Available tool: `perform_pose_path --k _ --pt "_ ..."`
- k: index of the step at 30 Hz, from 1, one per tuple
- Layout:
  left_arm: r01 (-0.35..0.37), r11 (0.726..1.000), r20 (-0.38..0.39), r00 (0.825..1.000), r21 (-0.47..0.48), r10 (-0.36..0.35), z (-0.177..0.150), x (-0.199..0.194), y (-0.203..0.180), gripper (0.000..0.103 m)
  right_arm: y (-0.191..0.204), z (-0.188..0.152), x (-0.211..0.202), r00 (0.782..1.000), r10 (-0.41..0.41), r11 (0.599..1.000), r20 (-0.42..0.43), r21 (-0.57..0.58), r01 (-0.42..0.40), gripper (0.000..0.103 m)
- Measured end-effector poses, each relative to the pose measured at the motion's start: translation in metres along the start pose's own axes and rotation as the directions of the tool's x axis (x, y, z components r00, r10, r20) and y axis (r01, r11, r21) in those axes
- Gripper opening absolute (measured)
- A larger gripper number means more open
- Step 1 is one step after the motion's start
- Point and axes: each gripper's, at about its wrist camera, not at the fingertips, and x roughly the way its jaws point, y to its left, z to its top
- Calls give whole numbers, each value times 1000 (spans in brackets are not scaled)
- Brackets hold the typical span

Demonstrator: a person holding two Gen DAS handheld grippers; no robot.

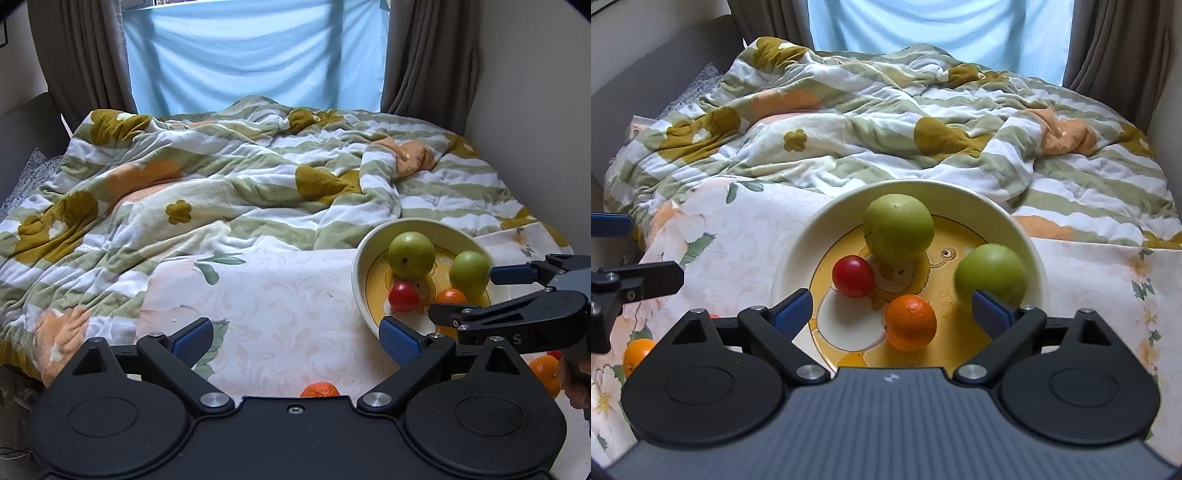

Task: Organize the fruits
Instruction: 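Open the right tool to drop the tangerine into the bowl, then move the left tool to the large brown apple and close on it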

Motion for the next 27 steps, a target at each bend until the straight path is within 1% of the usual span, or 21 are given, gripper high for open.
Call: perform_pose_path --k 10,16,19,27 --pt "-8 1000 69 998 -11 9 4 -31 -6 99 -3 -4 -41 998 -18 1000 54 23 17 103" --pt "-26 999 115 993 -32 29 1 -54 -22 99 -12 -9 -75 995 -42 999 85 -2 43 103" --pt "-44 998 128 990 -55 51 -3 -67 -30 99 -22 -14 -92 996 -41 999 76 5 41 103" --pt "-74 991 166 982 -113 92 -22 -102 -61 99 -52 -37 -148 991 -49 999 121 21 46 103"
